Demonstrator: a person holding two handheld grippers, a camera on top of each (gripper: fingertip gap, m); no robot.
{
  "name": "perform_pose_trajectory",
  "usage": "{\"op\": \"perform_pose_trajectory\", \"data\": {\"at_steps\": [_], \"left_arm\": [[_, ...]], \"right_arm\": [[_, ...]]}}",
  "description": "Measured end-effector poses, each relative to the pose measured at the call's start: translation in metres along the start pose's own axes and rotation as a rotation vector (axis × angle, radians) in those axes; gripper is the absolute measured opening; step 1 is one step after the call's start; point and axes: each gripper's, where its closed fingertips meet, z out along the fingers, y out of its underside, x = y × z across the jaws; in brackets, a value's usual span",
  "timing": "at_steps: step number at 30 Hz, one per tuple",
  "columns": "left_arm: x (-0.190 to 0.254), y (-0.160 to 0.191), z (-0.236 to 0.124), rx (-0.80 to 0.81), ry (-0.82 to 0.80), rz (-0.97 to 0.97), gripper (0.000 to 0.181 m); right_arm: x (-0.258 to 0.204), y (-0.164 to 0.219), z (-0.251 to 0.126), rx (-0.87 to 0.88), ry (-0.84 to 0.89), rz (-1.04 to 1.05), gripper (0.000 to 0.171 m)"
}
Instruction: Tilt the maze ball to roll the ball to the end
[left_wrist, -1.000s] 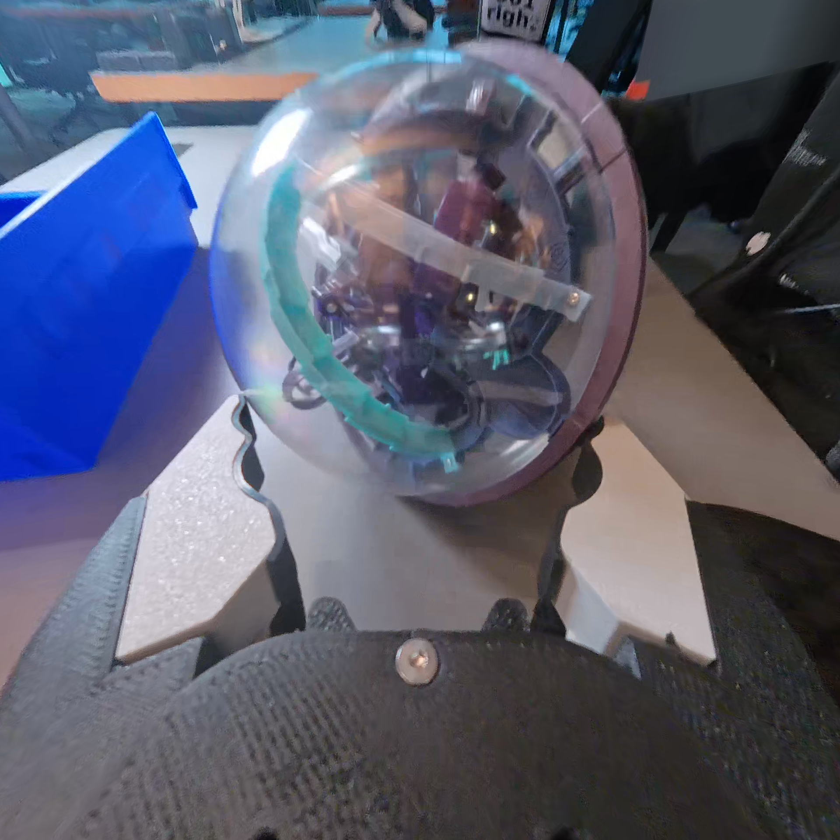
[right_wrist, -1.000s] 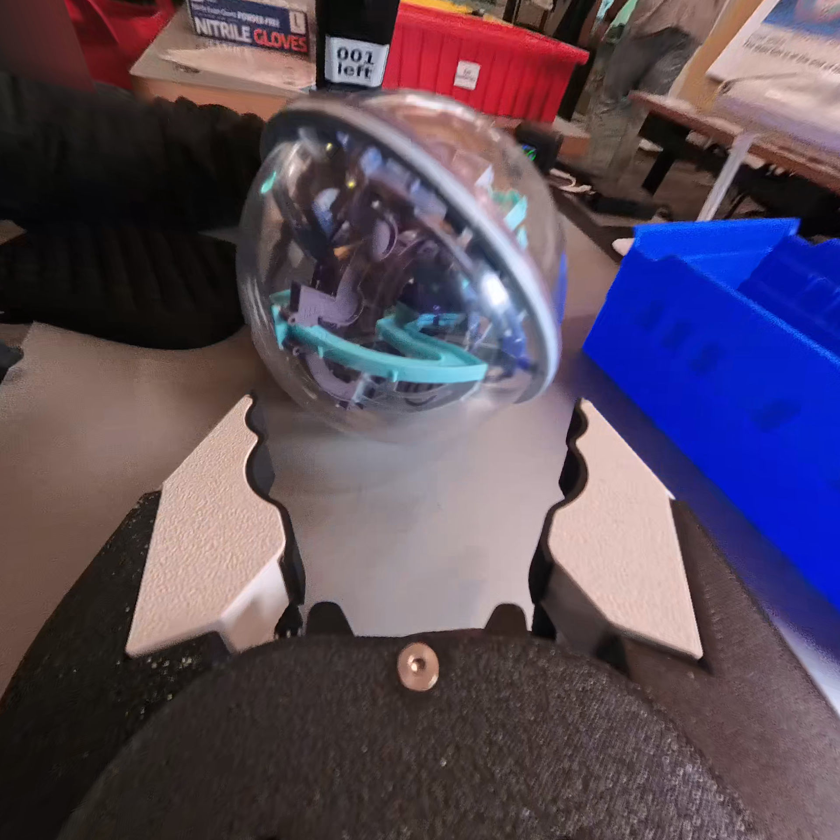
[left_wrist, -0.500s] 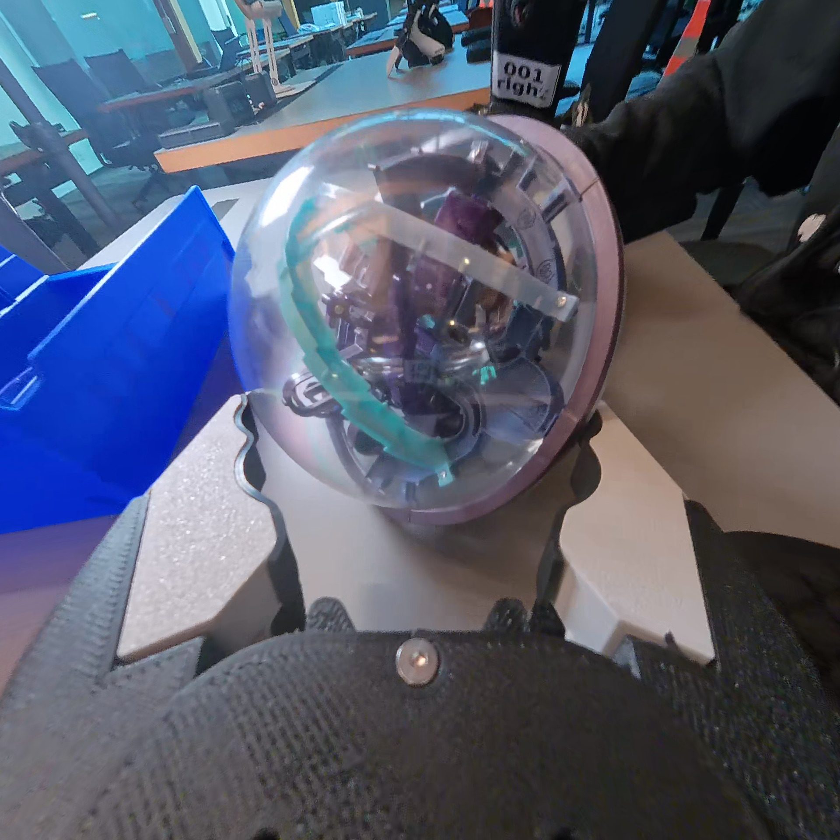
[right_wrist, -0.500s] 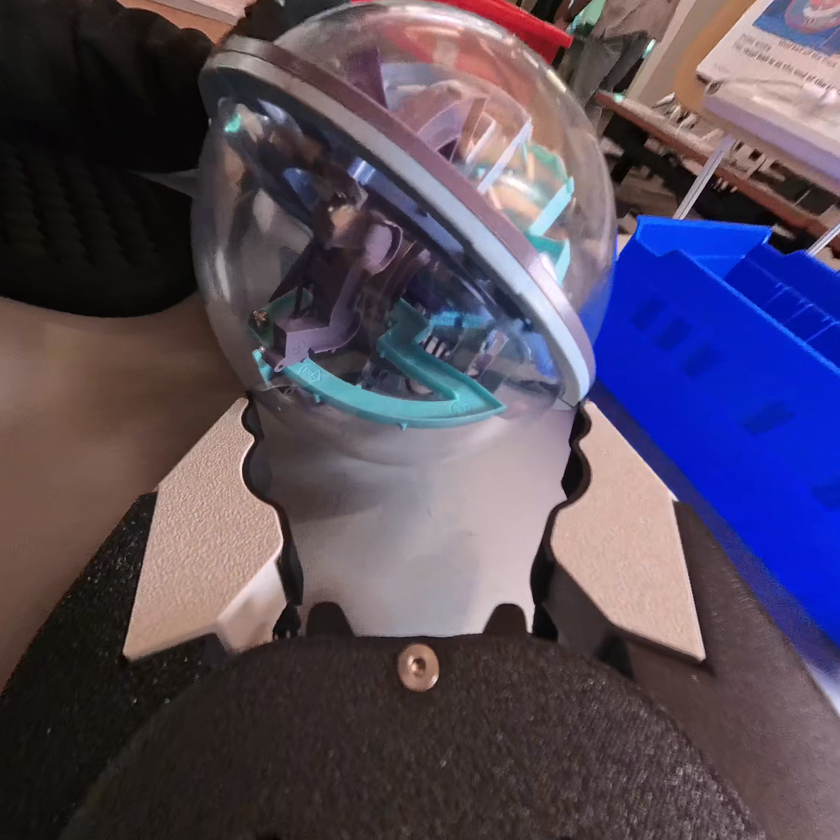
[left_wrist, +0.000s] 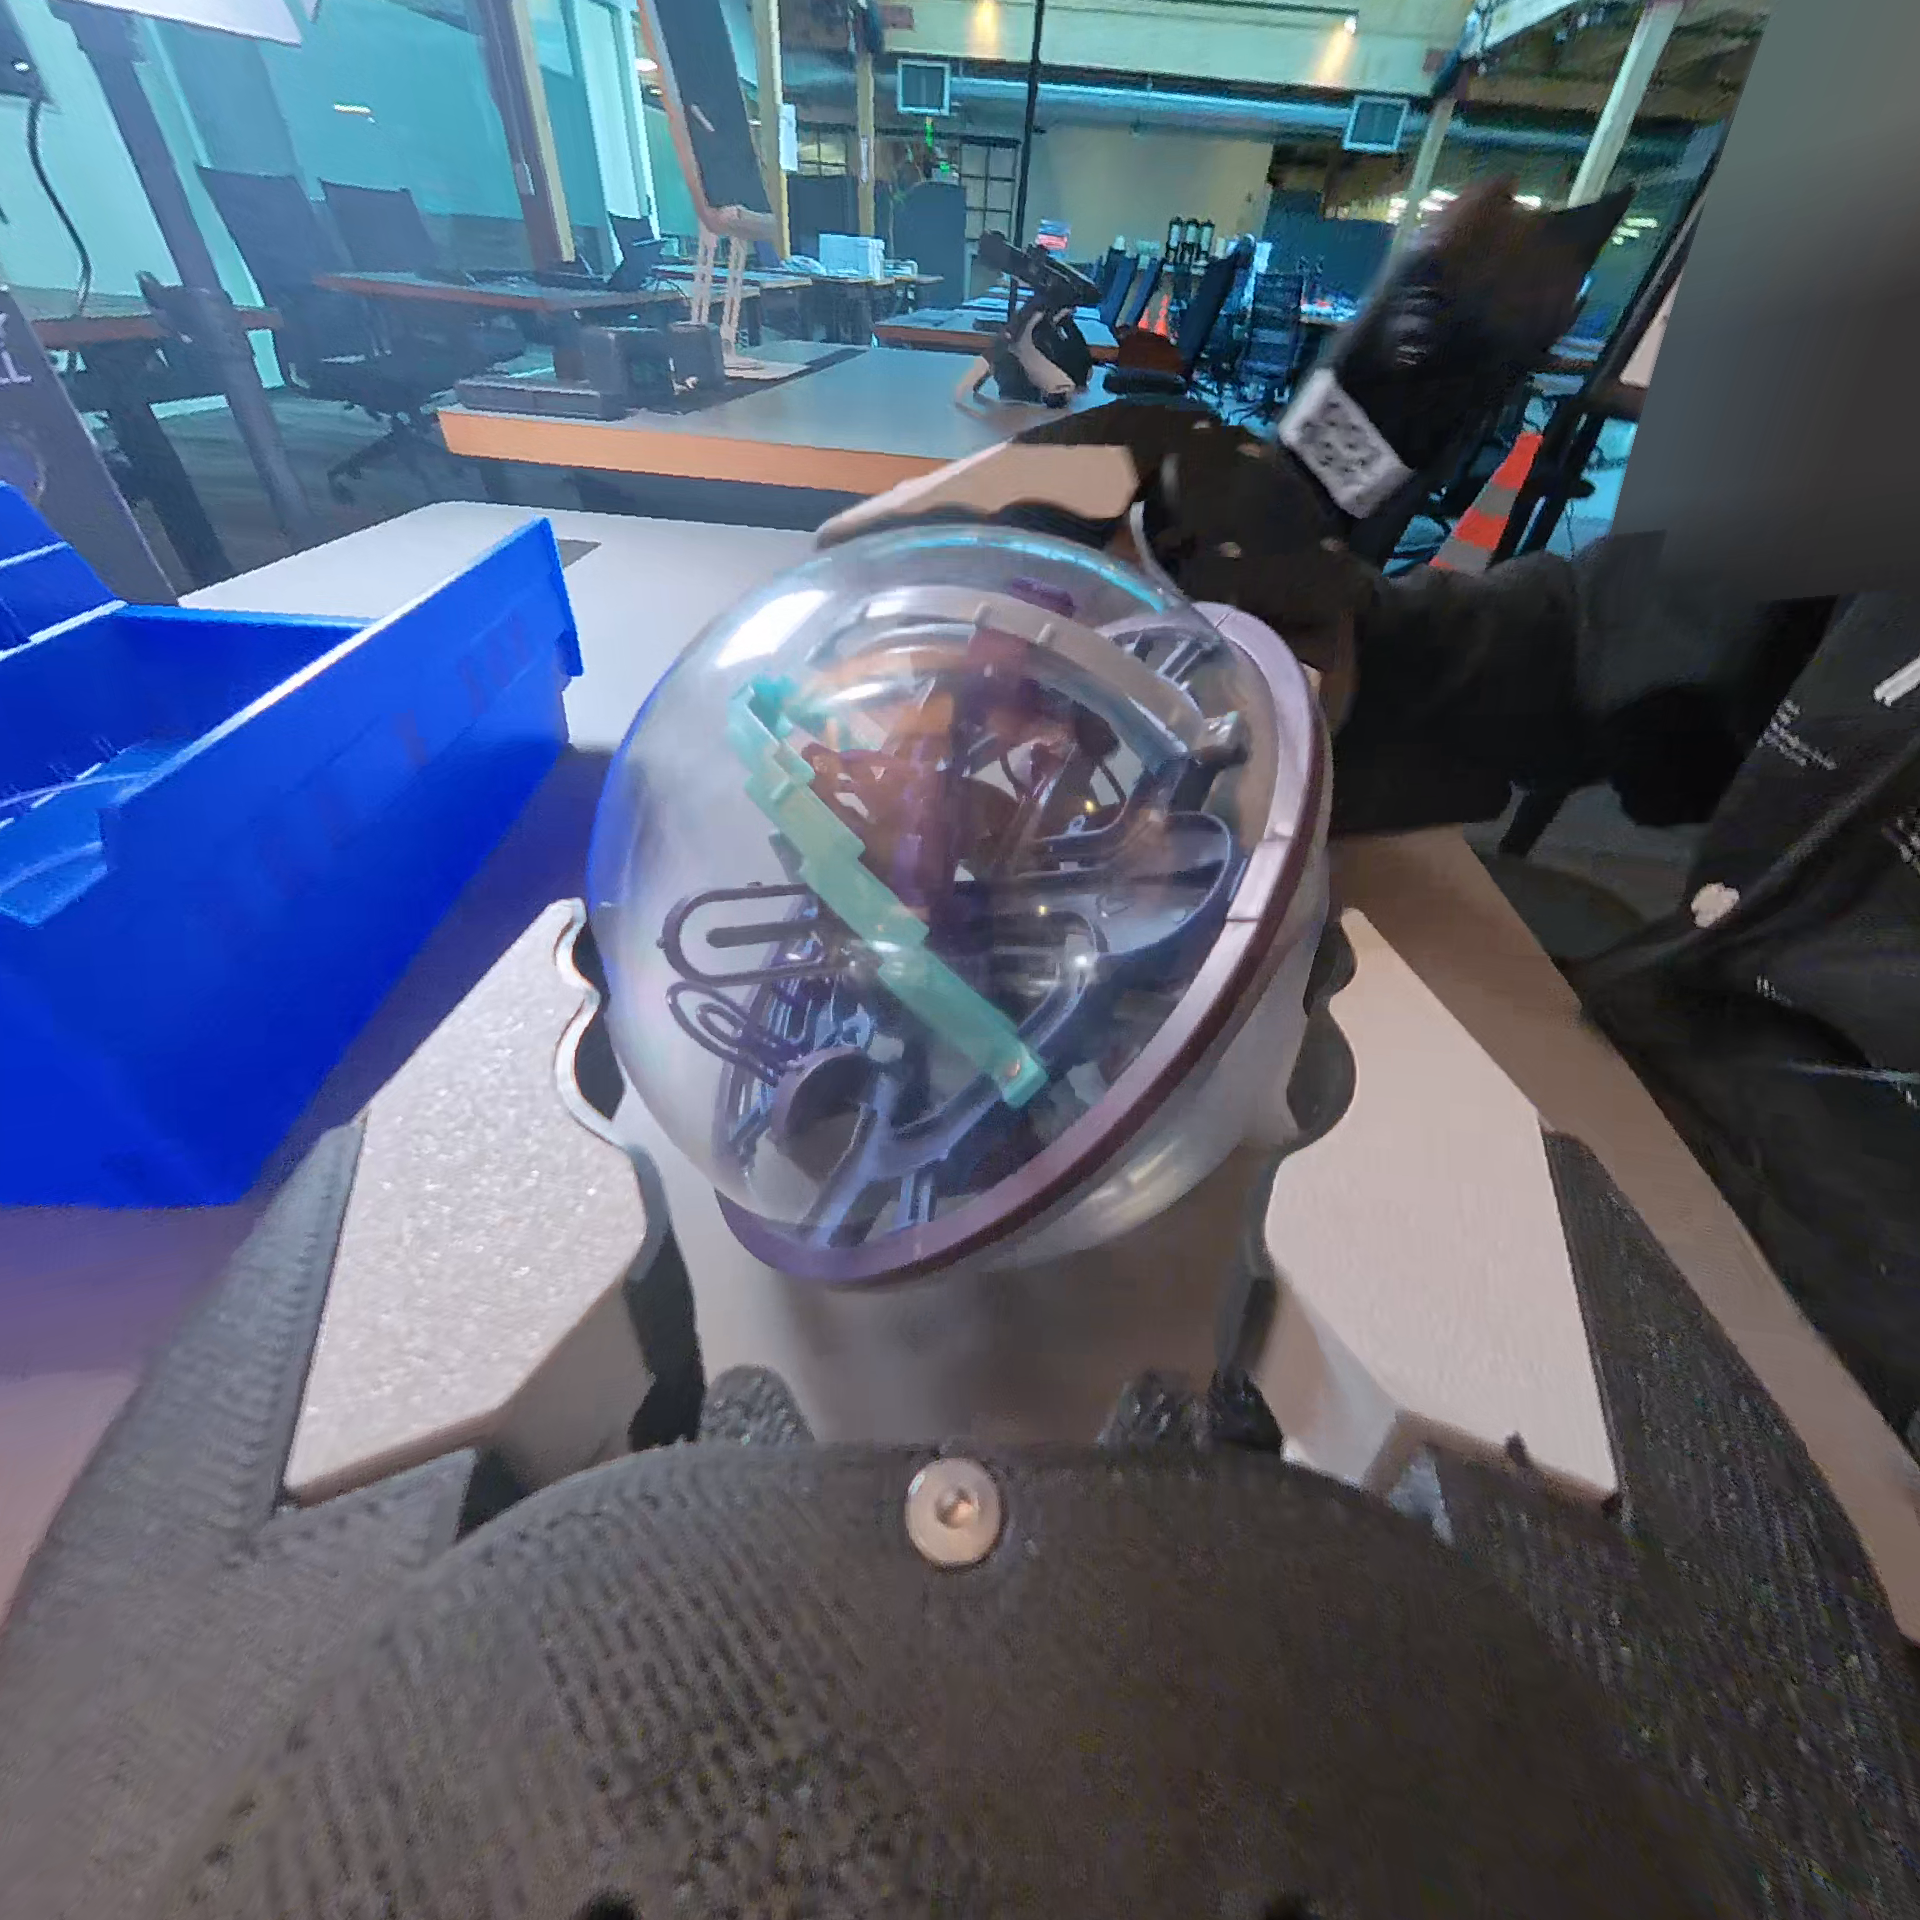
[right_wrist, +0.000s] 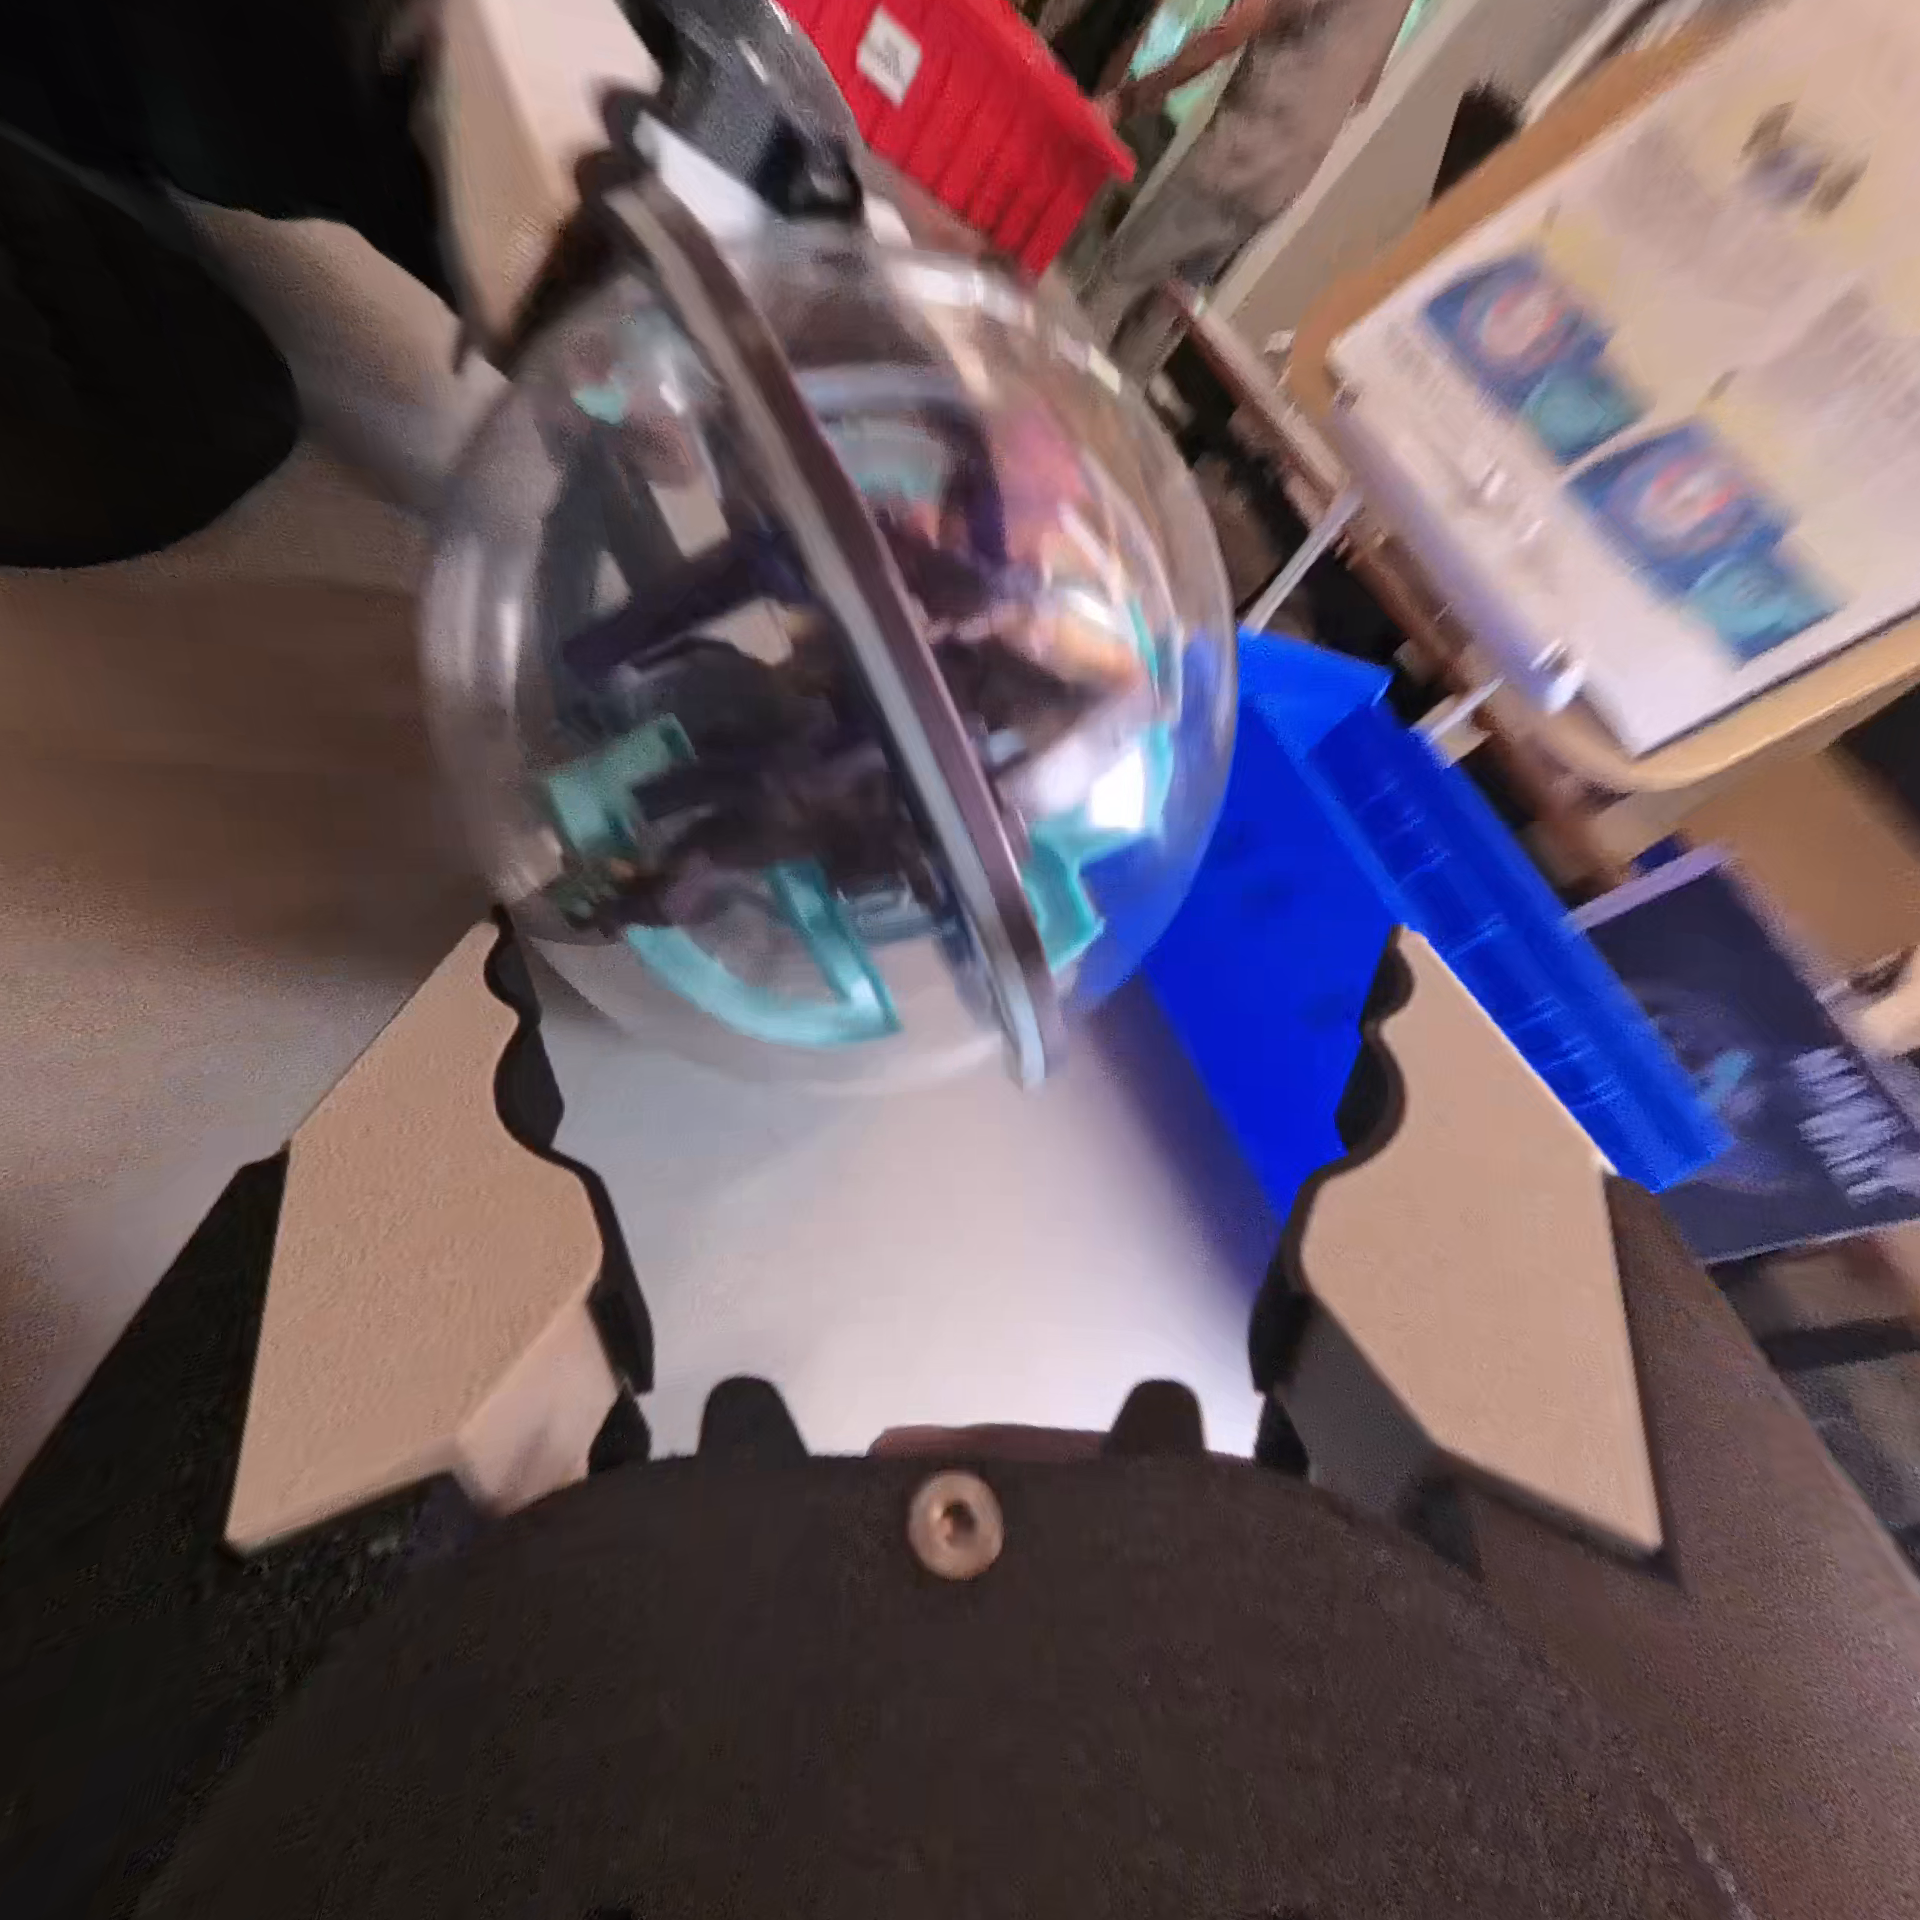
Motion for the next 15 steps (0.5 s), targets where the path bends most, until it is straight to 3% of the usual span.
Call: {"op": "perform_pose_trajectory", "data": {"at_steps": [1, 6, 15], "left_arm": [[-0.002, -0.002, 0.002, 0.003, -0.003, -0.014, 0.131], [-0.007, -0.014, 0.024, -0.016, -0.032, -0.04, 0.133], [-0.014, 0.012, 0.028, -0.069, -0.006, 0.064, 0.146]], "right_arm": [[-0.001, -0.01, -0.003, 0.025, 0.018, -0.056, 0.15], [-0.012, -0.008, 0.01, -0.021, 0.044, -0.16, 0.149], [0.004, 0.017, 0.01, 0.081, -0.125, 0.386, 0.14]]}}
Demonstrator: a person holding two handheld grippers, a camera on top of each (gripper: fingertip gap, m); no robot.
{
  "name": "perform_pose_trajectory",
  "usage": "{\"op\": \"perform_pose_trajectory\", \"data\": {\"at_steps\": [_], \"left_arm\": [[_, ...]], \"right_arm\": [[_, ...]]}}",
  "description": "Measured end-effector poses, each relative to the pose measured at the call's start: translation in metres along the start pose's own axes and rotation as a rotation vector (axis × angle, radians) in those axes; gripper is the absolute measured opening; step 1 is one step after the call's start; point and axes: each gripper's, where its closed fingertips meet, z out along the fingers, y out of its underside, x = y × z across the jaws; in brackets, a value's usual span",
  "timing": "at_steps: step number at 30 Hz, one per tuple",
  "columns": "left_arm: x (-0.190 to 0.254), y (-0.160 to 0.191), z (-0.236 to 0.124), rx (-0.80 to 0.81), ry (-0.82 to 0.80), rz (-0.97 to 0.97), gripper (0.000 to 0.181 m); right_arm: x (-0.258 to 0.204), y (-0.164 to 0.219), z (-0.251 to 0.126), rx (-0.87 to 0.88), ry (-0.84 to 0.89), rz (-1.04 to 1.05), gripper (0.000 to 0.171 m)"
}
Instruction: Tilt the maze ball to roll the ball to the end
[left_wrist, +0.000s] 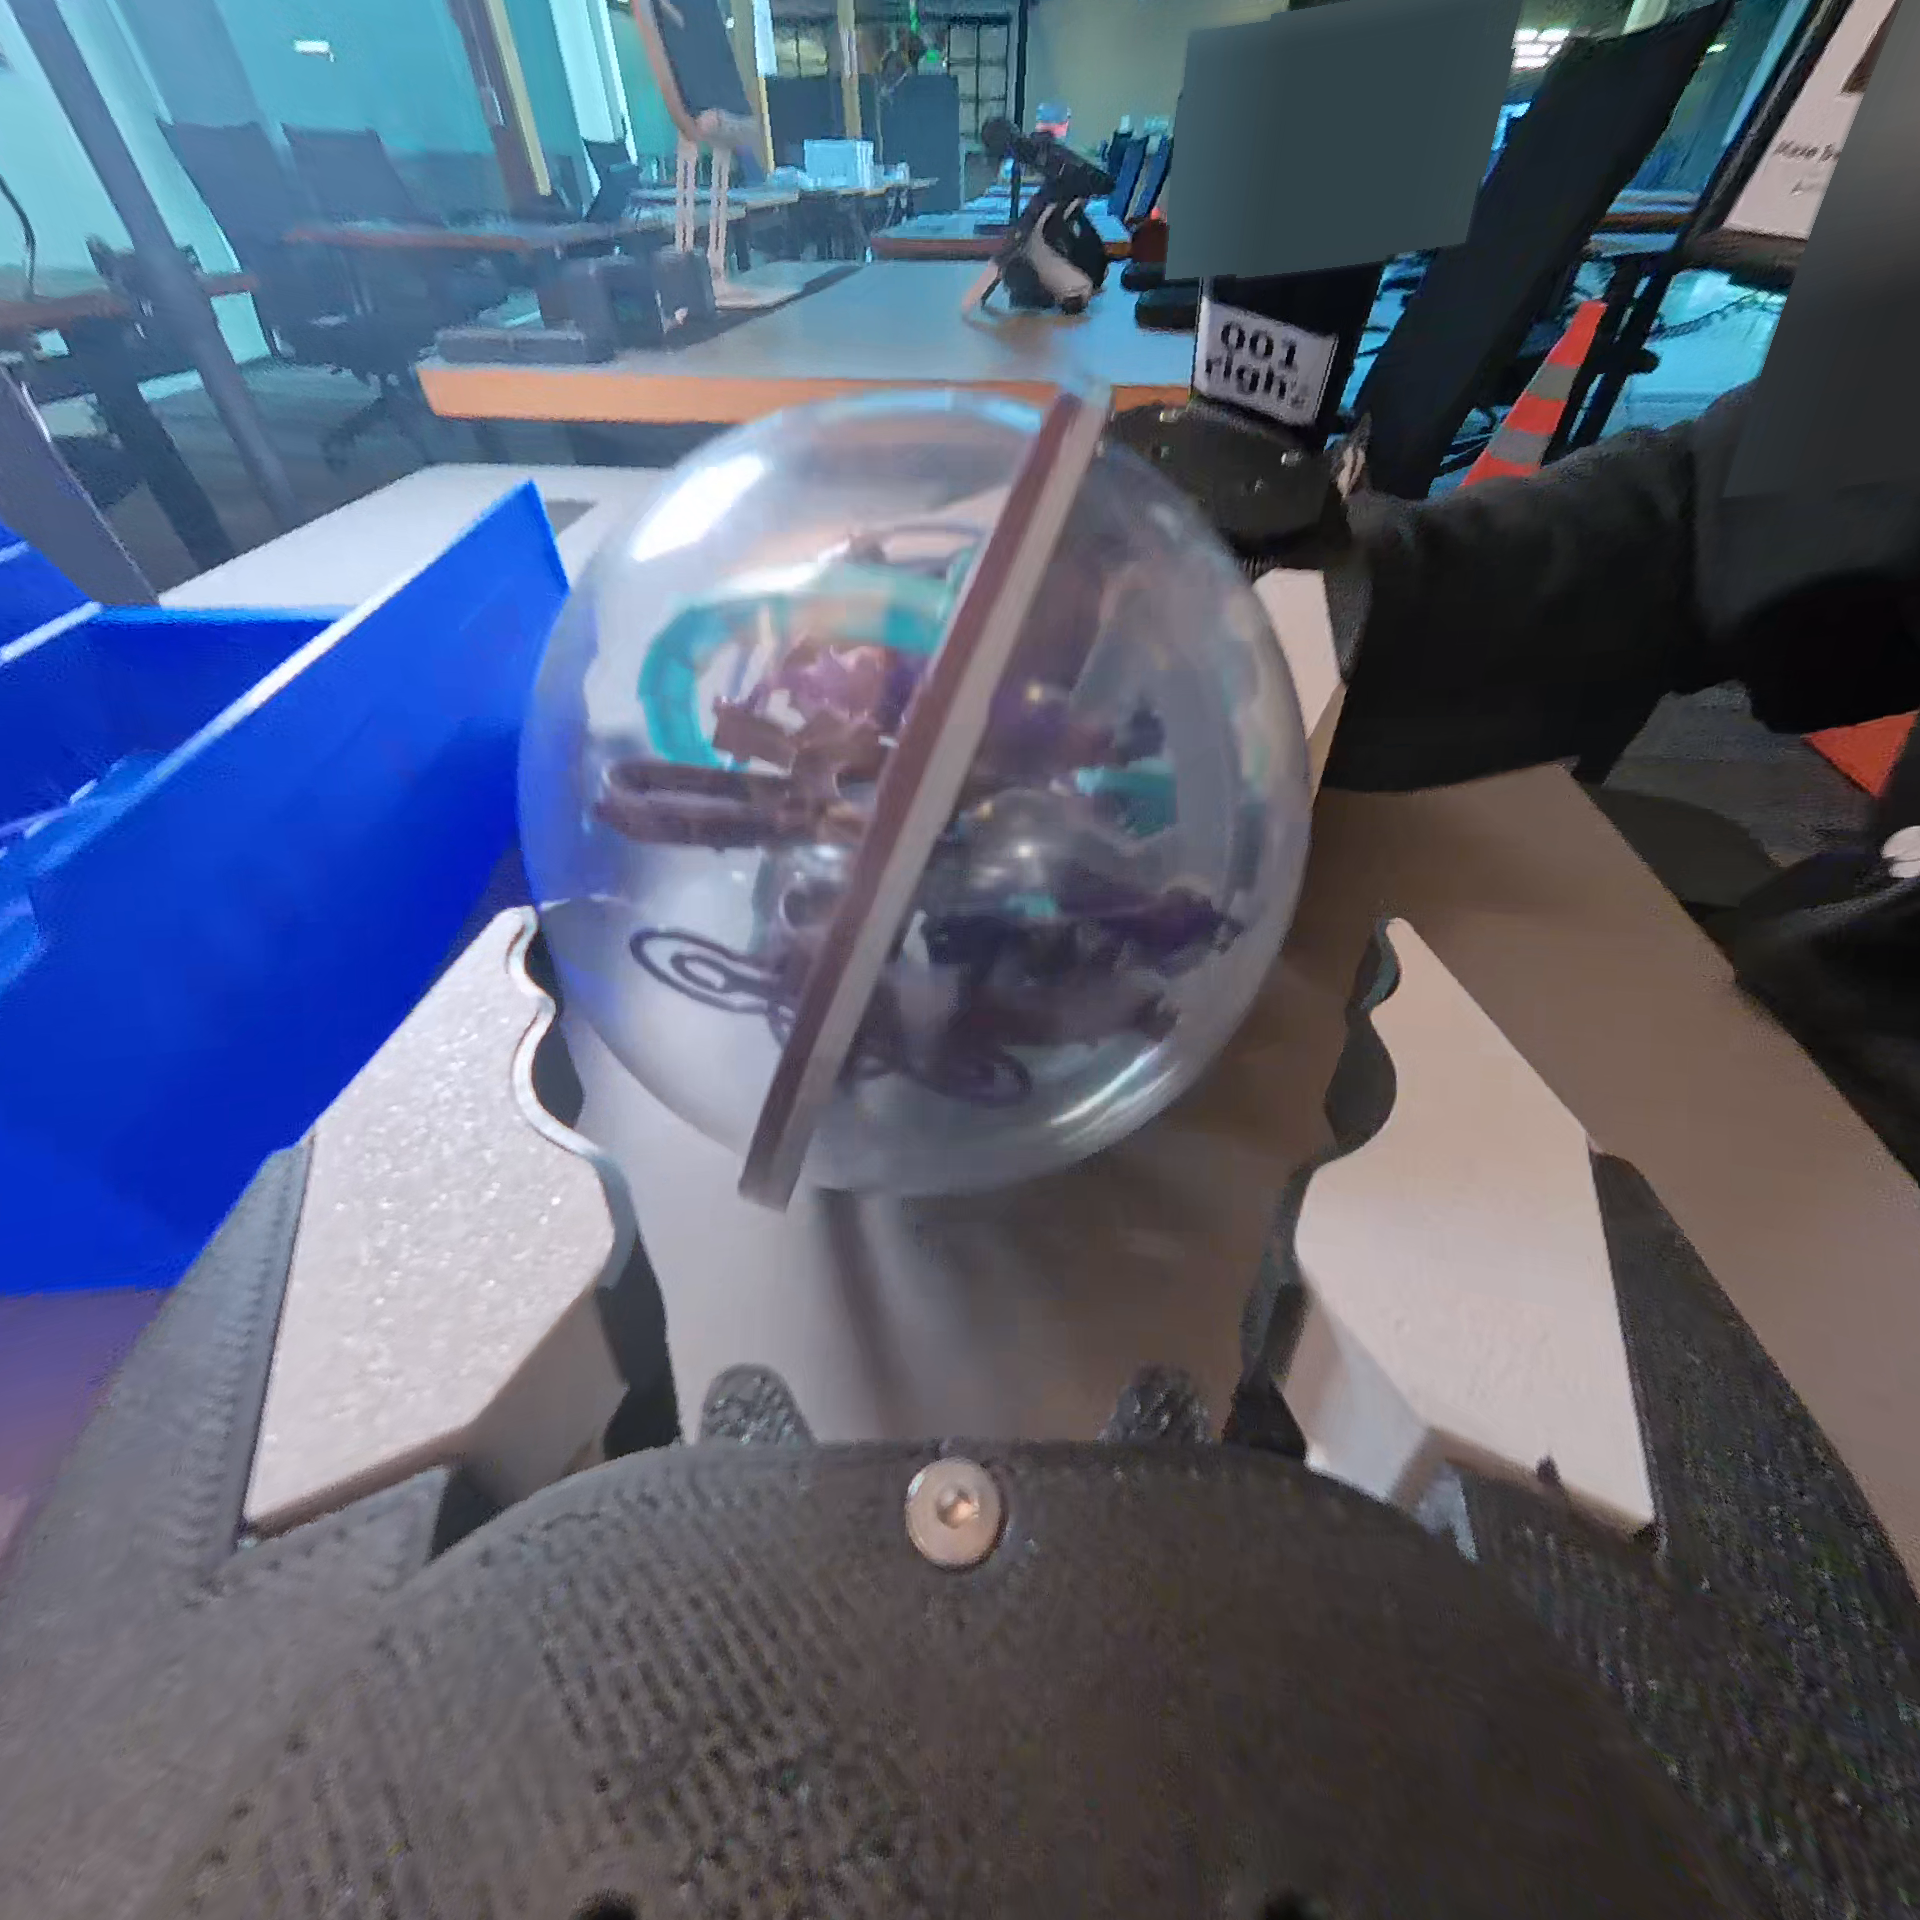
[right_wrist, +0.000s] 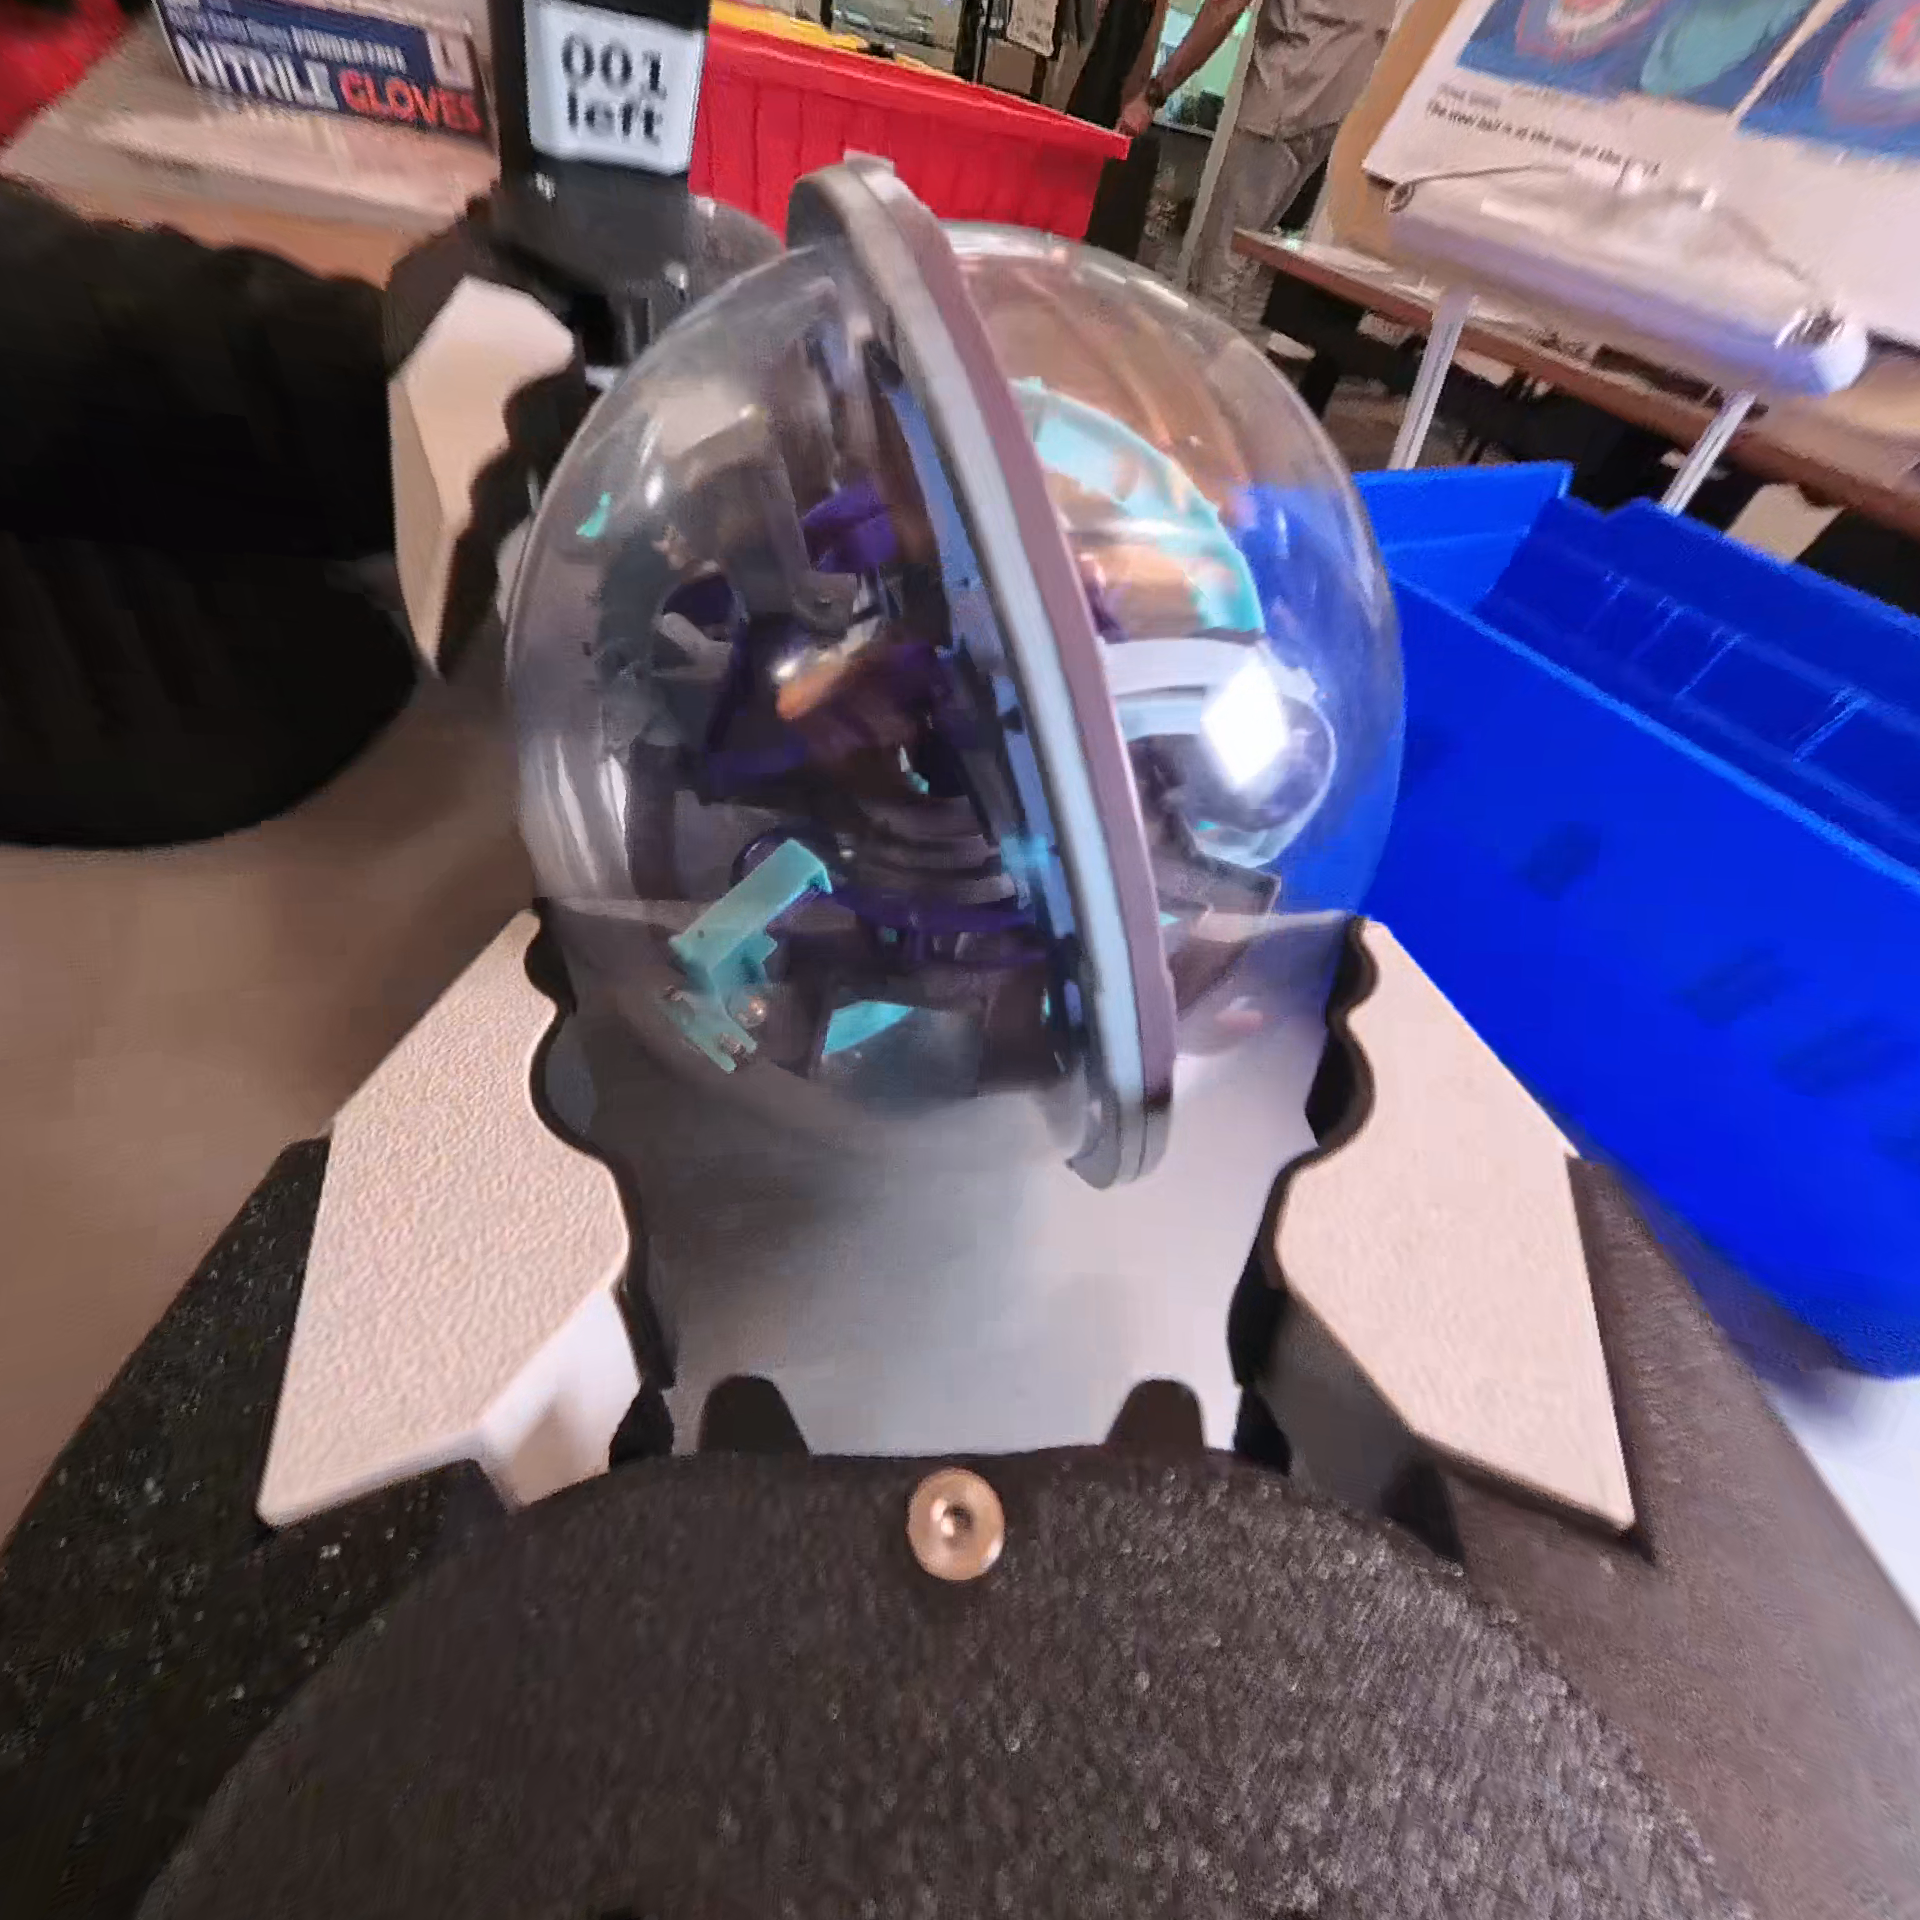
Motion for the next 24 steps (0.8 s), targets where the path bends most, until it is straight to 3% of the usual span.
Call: {"op": "perform_pose_trajectory", "data": {"at_steps": [3, 6, 17, 24], "left_arm": [[-0.009, 0.008, 0.004, -0.017, -0.073, 0.034, 0.144], [-0.009, 0.005, -0.001, 0.011, -0.037, -0.03, 0.144], [0.009, 0.021, -0.017, -0.024, 0.22, -0.385, 0.144], [0.007, 0.017, -0.015, 0.012, 0.199, -0.397, 0.145]], "right_arm": [[-0.002, -0.003, 0.005, 0.016, -0.028, 0.105, 0.139], [-0.005, -0.004, 0.007, 0.02, -0.042, 0.139, 0.136], [-0.023, -0.005, 0.009, -0.012, 0.017, -0.102, 0.131], [-0.021, -0.003, 0.008, -0.009, 0.005, -0.07, 0.13]]}}
